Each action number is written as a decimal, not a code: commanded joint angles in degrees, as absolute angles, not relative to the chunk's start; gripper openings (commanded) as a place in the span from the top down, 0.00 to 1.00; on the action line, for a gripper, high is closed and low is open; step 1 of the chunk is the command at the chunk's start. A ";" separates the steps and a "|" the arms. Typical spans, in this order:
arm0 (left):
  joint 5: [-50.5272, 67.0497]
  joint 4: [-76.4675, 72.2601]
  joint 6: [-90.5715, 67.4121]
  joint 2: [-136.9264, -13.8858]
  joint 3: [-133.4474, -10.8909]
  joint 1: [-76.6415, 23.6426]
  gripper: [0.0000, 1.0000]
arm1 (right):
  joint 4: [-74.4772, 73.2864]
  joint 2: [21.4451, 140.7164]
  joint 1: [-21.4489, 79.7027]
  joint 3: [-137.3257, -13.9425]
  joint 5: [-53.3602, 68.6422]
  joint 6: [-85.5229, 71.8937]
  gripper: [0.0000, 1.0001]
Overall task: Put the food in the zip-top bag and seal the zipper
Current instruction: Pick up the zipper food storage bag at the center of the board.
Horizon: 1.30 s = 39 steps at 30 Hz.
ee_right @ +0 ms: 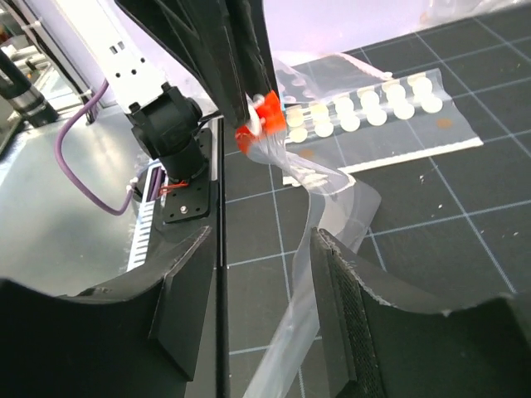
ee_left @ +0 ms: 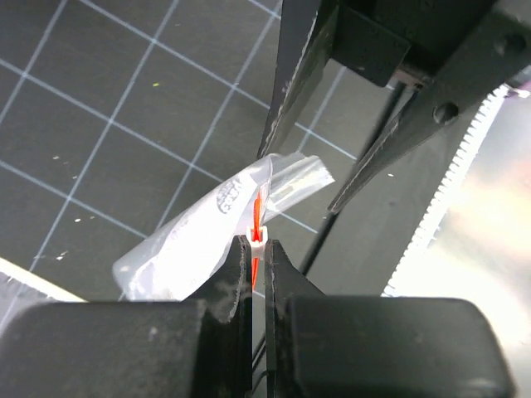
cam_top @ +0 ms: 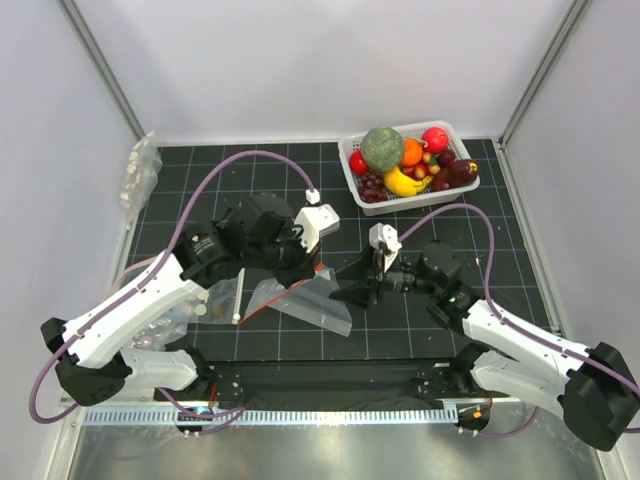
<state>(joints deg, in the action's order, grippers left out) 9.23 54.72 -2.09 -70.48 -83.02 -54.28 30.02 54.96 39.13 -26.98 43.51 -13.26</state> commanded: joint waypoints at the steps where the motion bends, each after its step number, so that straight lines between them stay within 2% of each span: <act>1: 14.58 53.53 -0.97 -69.00 -83.23 -54.58 1.00 | 28.39 53.00 40.87 -29.97 40.17 -6.07 0.44; 4: 17.13 53.26 -0.62 -68.99 -82.53 -55.28 1.00 | 27.60 52.65 41.22 -30.32 38.85 -5.71 0.50; 6: 17.93 53.26 -0.26 -69.08 -81.92 -56.33 1.00 | 27.60 52.65 41.92 -30.41 39.02 -5.19 0.59; 11: 18.81 52.56 1.04 -69.70 -81.12 -57.22 1.00 | 24.88 53.00 43.50 -31.73 37.36 -3.87 0.68; 15: 18.99 51.08 1.32 -68.03 -79.29 -57.30 1.00 | 23.91 52.30 43.59 -32.08 37.97 -3.52 0.88; 16: 18.11 50.63 1.32 -67.68 -78.67 -57.30 1.00 | 23.38 51.95 43.59 -32.17 38.23 -3.52 0.99; 28: 9.49 47.55 0.79 -65.57 -73.74 -57.30 1.00 | 26.37 36.75 43.42 -26.37 26.89 -8.88 0.99; 36: 6.85 42.98 0.79 -59.95 -70.06 -57.22 1.00 | 20.30 39.98 43.24 -30.76 31.81 -8.61 0.99; 39: 6.33 42.10 0.88 -58.27 -68.47 -57.22 1.00 | 21.00 39.56 43.33 -30.59 29.37 -9.49 0.99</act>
